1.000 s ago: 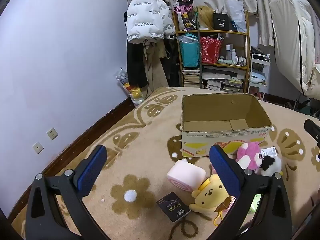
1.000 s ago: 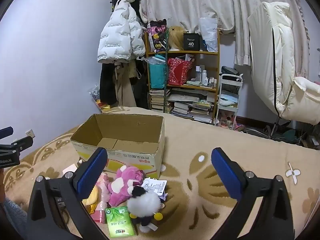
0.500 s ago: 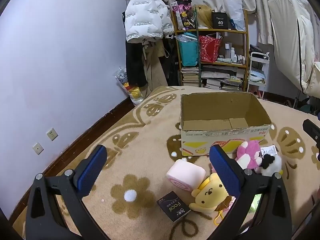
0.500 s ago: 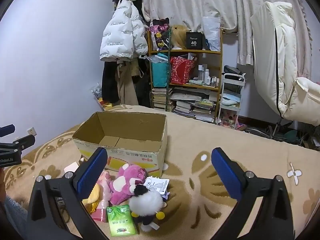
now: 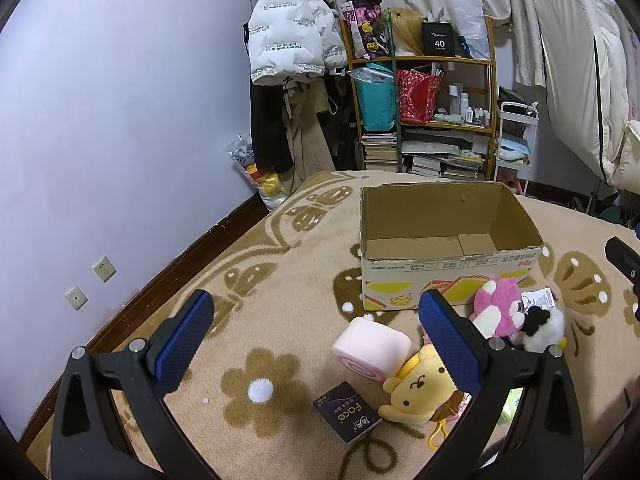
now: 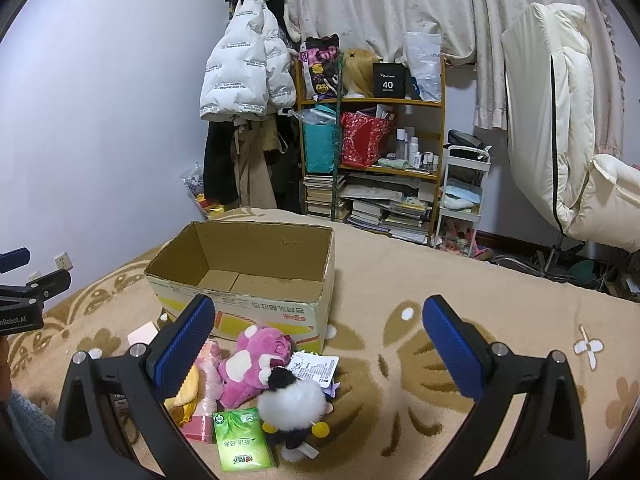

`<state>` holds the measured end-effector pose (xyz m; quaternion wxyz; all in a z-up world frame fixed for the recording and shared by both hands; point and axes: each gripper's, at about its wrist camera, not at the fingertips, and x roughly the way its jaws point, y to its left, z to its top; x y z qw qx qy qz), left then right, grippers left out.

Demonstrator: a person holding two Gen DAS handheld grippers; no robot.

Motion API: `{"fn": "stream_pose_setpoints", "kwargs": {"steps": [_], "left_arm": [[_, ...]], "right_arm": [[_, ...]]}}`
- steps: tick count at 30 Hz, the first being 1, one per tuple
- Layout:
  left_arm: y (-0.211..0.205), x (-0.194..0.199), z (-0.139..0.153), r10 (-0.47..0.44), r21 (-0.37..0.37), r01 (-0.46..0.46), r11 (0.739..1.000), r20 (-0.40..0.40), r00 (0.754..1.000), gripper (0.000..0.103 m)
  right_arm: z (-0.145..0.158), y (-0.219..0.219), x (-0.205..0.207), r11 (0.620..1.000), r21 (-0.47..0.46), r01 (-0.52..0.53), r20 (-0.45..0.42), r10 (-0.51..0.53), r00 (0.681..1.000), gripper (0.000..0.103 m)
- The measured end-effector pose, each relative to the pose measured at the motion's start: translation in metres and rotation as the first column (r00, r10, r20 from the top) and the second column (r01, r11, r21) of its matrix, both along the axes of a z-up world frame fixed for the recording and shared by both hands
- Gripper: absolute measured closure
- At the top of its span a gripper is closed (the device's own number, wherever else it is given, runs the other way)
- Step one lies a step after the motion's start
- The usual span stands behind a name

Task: Organize soft objects

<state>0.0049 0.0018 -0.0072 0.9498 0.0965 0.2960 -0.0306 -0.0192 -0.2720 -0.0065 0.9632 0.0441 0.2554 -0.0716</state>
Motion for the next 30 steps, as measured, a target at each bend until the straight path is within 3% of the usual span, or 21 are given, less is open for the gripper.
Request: {"fn": "stream_pose_setpoints", "kwargs": {"steps": [30], "left_arm": [[-0.002,0.001,-0.002,0.002,0.010,-0.002,1.000,0.001,1.000,0.002]], "right_arm": [[-0.009,0.016,0.006,1.000,0.004,-0.019,0.002,0.019,1.000,0.000]]}}
